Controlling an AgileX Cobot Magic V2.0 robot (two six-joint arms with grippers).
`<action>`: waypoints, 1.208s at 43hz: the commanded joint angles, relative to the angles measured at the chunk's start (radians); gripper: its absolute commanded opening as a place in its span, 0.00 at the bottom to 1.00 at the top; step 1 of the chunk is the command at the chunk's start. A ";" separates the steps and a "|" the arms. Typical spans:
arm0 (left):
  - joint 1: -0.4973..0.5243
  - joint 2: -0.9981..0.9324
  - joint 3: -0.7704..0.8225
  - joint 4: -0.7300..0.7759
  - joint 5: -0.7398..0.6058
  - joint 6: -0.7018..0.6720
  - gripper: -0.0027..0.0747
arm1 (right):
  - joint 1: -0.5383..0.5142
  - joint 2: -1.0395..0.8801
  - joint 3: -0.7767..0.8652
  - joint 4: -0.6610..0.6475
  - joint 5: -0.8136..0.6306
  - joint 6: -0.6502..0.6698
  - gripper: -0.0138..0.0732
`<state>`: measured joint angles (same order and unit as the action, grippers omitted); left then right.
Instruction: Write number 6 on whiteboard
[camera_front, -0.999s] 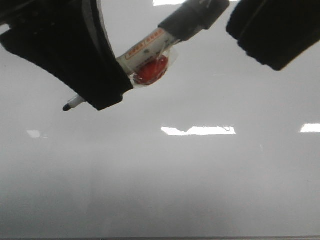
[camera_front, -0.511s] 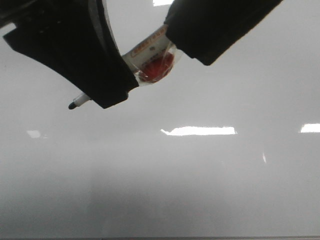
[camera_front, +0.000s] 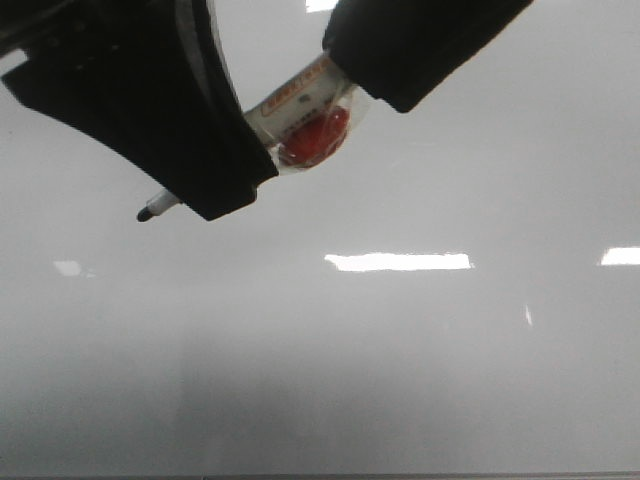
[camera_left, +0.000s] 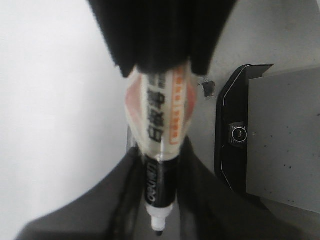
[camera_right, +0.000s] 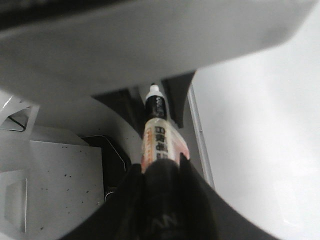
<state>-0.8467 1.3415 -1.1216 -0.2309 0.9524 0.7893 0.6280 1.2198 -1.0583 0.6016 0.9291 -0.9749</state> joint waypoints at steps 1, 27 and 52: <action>-0.005 -0.032 -0.037 -0.016 -0.080 -0.015 0.46 | 0.000 -0.019 -0.037 0.048 -0.017 -0.004 0.08; 0.312 -0.384 0.084 -0.033 -0.044 -0.255 0.52 | -0.248 -0.311 0.035 -0.362 0.010 0.601 0.08; 0.384 -0.461 0.136 -0.077 -0.144 -0.255 0.51 | -0.247 -0.333 0.306 -0.083 -0.609 0.567 0.08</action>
<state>-0.4670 0.8892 -0.9602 -0.2795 0.8759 0.5454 0.3783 0.8628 -0.7226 0.4808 0.4317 -0.3954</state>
